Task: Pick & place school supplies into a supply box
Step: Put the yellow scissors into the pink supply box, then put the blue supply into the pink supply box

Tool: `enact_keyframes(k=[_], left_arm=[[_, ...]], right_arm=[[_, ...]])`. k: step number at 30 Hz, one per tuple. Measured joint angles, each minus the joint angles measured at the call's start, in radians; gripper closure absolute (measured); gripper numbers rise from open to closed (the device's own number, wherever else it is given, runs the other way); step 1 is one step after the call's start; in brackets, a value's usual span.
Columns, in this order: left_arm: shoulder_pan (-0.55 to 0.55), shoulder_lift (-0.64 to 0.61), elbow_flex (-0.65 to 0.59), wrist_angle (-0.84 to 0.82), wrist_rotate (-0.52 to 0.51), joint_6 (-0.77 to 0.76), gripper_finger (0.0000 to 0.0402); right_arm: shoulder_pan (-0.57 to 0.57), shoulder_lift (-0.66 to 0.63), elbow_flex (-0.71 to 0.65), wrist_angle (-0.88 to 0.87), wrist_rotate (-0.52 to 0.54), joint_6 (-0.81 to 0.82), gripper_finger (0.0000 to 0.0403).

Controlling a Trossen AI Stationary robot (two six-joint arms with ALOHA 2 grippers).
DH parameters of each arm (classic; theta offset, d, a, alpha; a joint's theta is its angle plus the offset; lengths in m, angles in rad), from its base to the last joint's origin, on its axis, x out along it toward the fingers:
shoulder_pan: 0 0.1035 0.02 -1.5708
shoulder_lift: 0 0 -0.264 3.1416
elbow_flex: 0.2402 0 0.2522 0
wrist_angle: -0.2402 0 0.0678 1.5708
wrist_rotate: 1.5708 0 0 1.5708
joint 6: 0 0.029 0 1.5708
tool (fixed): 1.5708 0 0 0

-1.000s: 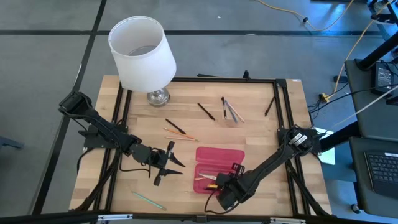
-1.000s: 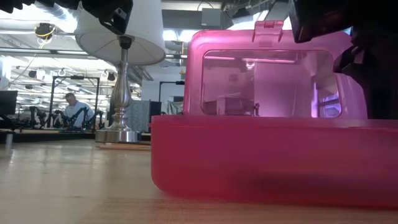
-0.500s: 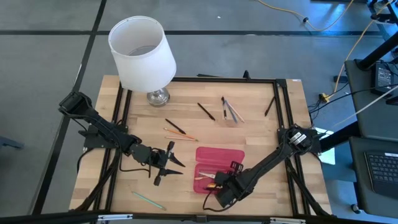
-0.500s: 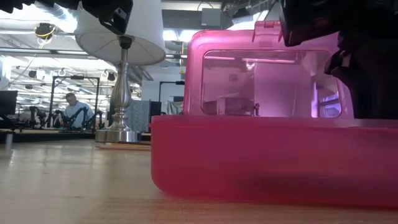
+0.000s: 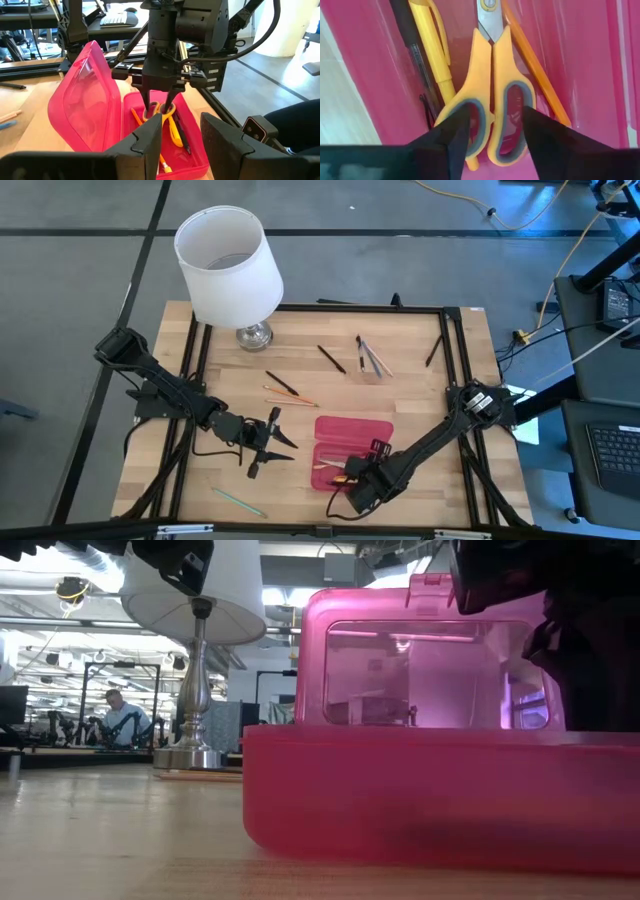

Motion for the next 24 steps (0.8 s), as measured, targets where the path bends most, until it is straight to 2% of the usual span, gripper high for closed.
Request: enact_keyframes(k=[4,9,13,15,17,19,24], left_arm=[[0.000,0.000,0.000,0.000,0.000,0.000,0.0274],[0.000,0.000,0.001,0.003,0.001,0.000,0.0274],[0.000,0.000,0.001,0.045,0.050,0.001,0.0274],[0.000,0.000,0.002,0.074,0.078,0.015,0.0274],[0.000,0.000,0.002,0.088,0.091,0.027,0.0274],[0.000,0.000,0.002,0.089,0.090,0.023,0.0274],[0.000,0.000,0.002,0.082,0.090,0.010,0.0274]], right_arm=[[0.008,0.000,0.055,-0.092,-0.012,0.006,0.0203],[0.061,-0.001,0.172,-0.213,0.058,0.003,0.0202],[0.123,-0.001,0.265,-0.300,0.106,-0.059,0.0204],[0.151,-0.001,0.319,-0.379,0.088,-0.152,0.0204],[0.185,-0.004,0.358,-0.429,0.041,-0.132,0.0204],[0.228,-0.004,0.379,-0.420,0.046,-0.085,0.0204],[0.337,-0.004,0.375,-0.355,0.187,-0.023,0.0204]])
